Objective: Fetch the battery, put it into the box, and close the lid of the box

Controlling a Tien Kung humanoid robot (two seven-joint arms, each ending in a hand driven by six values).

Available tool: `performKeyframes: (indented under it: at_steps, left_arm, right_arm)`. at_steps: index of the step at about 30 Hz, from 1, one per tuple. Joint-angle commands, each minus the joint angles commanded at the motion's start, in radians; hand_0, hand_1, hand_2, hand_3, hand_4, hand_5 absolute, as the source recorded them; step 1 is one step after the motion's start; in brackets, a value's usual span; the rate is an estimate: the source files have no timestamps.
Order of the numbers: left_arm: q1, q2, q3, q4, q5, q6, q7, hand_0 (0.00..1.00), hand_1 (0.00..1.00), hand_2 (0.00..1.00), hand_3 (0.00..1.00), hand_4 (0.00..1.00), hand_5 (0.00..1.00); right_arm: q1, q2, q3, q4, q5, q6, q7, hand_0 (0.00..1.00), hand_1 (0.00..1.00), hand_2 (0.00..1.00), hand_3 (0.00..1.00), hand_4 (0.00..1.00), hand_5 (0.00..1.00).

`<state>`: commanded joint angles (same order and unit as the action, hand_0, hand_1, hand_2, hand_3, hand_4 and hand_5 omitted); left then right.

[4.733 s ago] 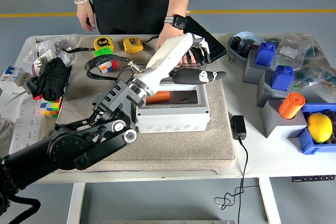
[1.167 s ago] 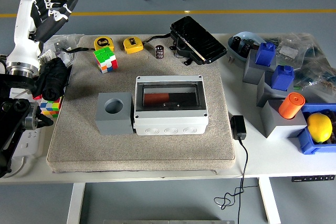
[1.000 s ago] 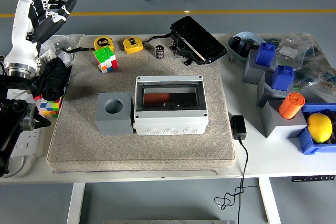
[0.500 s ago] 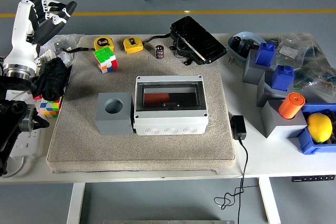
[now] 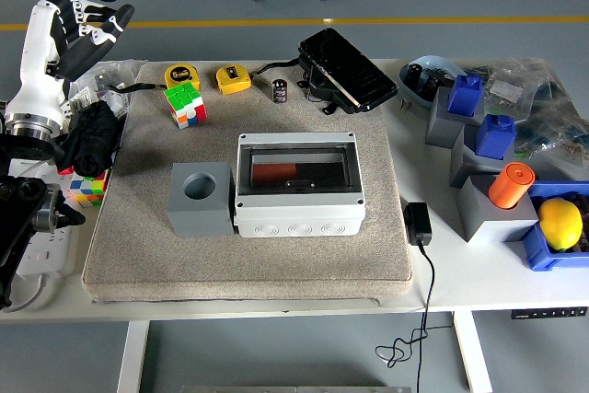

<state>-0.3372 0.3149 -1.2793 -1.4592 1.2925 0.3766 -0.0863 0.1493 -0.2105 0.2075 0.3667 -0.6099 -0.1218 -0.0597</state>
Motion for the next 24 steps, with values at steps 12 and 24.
performKeyframes:
  at_steps: [12, 24]
  left_arm:
    - [0.014, -0.006, -0.023, -0.002, 0.006, -0.004, 0.007, 0.337, 0.523, 0.504, 0.528, 0.966, 0.542]
    - [0.014, -0.005, -0.029, -0.002, 0.009, -0.009, 0.013, 0.339, 0.524, 0.504, 0.529, 0.966, 0.546]
  right_arm:
    - [-0.010, 0.006, 0.017, 0.000, -0.004, 0.000, -0.001, 0.599, 0.588, 0.573, 0.519, 0.919, 0.452]
    - [-0.007, 0.008, 0.022, 0.000, -0.004, 0.001, -0.001, 0.599, 0.588, 0.573, 0.518, 0.919, 0.452]
